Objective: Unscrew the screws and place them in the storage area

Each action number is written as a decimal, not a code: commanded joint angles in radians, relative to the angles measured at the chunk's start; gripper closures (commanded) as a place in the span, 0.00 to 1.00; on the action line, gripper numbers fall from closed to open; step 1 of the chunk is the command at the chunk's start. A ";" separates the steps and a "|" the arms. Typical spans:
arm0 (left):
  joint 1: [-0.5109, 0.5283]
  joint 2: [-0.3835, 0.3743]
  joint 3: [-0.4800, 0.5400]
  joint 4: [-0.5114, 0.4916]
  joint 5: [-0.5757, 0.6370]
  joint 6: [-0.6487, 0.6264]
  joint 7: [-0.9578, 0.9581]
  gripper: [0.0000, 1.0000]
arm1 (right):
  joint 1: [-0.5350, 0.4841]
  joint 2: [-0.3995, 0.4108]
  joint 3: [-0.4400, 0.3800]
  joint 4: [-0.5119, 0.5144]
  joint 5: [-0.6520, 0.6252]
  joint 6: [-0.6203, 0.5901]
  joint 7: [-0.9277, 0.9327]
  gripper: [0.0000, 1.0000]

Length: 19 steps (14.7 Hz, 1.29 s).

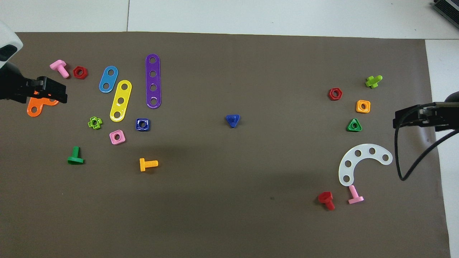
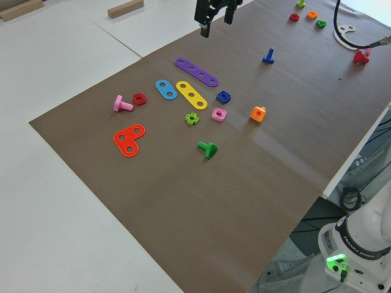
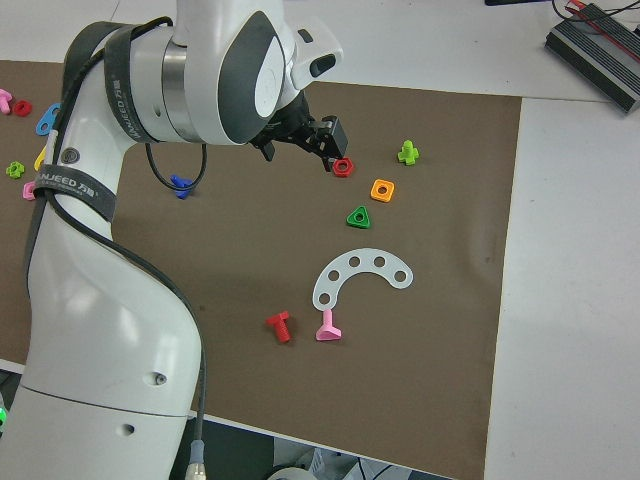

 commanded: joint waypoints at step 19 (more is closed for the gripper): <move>0.017 -0.037 -0.006 -0.050 -0.002 0.023 0.005 0.00 | 0.523 0.683 0.019 0.296 -0.040 0.586 0.608 0.00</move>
